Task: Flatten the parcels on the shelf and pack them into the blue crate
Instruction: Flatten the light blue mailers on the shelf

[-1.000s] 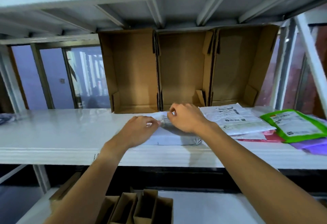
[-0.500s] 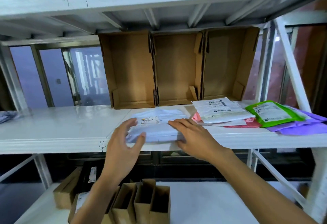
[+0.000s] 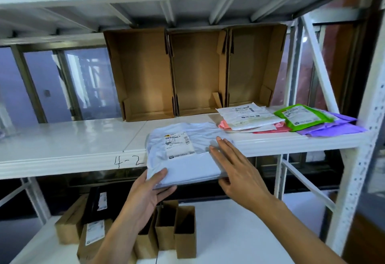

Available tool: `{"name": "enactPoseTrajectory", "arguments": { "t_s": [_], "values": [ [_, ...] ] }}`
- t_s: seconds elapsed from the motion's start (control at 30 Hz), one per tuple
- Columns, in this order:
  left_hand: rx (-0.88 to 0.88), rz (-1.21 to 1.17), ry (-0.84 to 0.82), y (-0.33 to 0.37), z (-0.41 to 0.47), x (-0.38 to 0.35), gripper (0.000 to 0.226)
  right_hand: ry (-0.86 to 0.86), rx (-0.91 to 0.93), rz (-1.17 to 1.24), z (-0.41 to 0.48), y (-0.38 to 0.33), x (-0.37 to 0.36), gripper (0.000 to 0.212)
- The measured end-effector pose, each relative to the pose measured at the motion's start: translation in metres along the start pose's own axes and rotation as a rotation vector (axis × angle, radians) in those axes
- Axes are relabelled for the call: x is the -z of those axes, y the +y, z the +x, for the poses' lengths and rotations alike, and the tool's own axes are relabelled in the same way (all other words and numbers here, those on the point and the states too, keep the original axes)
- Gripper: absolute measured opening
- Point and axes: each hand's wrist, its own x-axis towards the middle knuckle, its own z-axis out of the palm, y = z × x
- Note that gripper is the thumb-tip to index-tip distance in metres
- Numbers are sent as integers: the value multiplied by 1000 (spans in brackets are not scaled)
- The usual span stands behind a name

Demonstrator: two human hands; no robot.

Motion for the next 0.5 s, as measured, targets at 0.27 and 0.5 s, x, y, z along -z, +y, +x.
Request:
{"name": "enactPoseTrajectory", "arguments": {
  "t_s": [0.27,0.5],
  "values": [
    [39,1,-54,-56,0,14,45,195,-656,910,-64,-7,-2,69],
    [150,-5,-51,-109,-14,13,45,-110,-932,1149,-106,8,9,25]
  ]
}}
